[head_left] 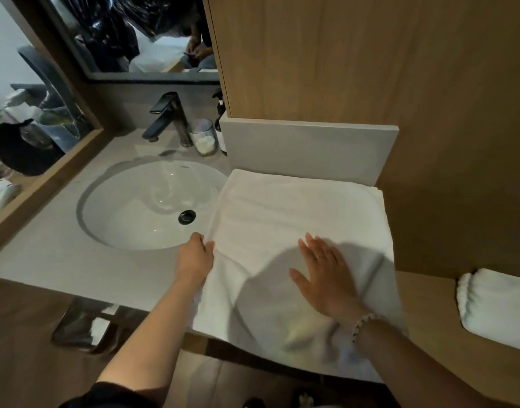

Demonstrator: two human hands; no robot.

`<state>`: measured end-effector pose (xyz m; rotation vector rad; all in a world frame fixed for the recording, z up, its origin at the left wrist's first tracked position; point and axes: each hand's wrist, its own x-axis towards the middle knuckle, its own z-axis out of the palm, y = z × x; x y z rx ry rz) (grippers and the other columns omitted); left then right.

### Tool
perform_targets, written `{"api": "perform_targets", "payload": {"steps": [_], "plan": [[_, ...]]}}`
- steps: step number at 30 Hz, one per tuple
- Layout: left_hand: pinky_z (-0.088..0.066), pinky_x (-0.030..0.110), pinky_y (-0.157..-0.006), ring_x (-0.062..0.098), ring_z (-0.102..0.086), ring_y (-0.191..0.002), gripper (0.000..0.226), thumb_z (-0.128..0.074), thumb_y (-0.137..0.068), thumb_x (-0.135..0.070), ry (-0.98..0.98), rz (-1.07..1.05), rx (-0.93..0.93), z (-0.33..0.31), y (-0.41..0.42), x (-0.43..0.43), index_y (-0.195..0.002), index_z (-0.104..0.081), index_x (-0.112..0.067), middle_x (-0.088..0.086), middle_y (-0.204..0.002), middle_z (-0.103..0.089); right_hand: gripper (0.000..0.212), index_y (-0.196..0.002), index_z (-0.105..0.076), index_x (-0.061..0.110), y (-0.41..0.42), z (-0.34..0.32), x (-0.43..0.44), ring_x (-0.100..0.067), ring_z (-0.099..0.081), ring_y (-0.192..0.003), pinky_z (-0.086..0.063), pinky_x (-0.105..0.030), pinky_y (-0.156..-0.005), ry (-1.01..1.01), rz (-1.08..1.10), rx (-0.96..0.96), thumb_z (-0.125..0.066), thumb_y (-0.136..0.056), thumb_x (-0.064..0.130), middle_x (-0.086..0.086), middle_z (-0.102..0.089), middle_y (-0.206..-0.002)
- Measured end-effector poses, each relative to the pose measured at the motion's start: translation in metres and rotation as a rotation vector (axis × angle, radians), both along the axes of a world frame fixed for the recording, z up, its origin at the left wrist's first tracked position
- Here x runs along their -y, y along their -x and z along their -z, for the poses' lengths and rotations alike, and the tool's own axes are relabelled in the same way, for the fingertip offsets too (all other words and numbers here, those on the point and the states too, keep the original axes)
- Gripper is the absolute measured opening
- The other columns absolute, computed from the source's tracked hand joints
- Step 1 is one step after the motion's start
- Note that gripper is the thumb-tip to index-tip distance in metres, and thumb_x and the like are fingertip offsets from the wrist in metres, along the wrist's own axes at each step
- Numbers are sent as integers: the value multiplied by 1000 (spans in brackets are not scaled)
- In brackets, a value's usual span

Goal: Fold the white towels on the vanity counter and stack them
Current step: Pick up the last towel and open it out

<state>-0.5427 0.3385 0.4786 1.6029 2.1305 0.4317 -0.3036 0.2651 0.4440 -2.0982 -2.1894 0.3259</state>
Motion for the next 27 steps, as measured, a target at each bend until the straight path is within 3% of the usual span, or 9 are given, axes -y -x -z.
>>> {"api": "perform_targets", "payload": {"steps": [4,6,9,12,14,18,20,23,27], "plan": [[-33,27,-71,31,-55,-91,27,-47,-96,-22,7,15,82,1,4,3,-111,-51,0,19,-104,-62,98,-151,-3,24,-11,-7,3,-14,5,-146,2,-36,-116,91,33,39,17,-64,65,4,5,-159],[-34,26,-74,24,-52,-91,31,-49,-96,-24,23,-2,204,-2,8,5,-116,-50,-1,15,-109,-61,97,-151,-3,21,-4,-11,3,-16,4,-146,1,-39,-117,88,52,65,18,-70,69,1,5,-159],[-37,27,-78,25,-56,-100,31,-51,-94,-28,53,-3,327,-4,26,16,-114,-52,-4,8,-102,-59,64,-151,1,16,13,-20,1,-16,9,-146,4,-42,-117,167,116,64,-10,-97,49,-1,9,-158],[-44,36,-79,32,-60,-98,26,-48,-94,-25,42,73,341,-4,54,39,-102,-58,-2,15,-97,-64,54,-151,-3,19,47,-32,4,-14,11,-145,5,-40,-118,144,67,-13,-19,-101,34,2,8,-159],[-47,27,-76,22,-61,-93,16,-47,-95,-17,44,118,439,-7,71,66,-104,-58,-10,6,-97,-64,51,-151,-9,21,80,-36,9,-12,9,-145,3,-38,-119,120,-13,-111,-19,-102,31,4,4,-159],[-52,19,-79,17,-61,-91,28,-69,-78,-6,150,270,687,-14,87,111,-101,-59,-17,3,-93,-62,48,-150,-17,21,118,-40,7,-13,-2,-146,-5,-36,-119,154,-85,-196,-22,-102,25,4,-7,-159],[-51,18,-82,10,-60,-89,29,-76,-74,-12,84,321,581,-11,83,124,-95,-60,-23,-2,-95,-60,47,-149,-19,20,120,-40,5,-14,-6,-146,-11,-36,-119,204,-112,-144,-21,-103,24,3,-10,-158],[-44,4,-71,2,-54,-79,24,-78,-73,-23,-207,350,367,2,68,132,-91,-65,-15,-6,-91,-56,47,-150,-15,21,122,-39,3,-15,-4,-146,-11,-37,-119,276,-125,-69,-18,-103,27,2,-7,-159],[-31,0,-67,5,-50,-74,14,-77,-75,-13,-392,298,208,6,56,137,-85,-69,-8,4,-87,-62,48,-151,-12,23,127,-43,-1,-17,-1,-146,-10,-39,-119,279,-163,26,-18,-103,28,1,-2,-159]]}}
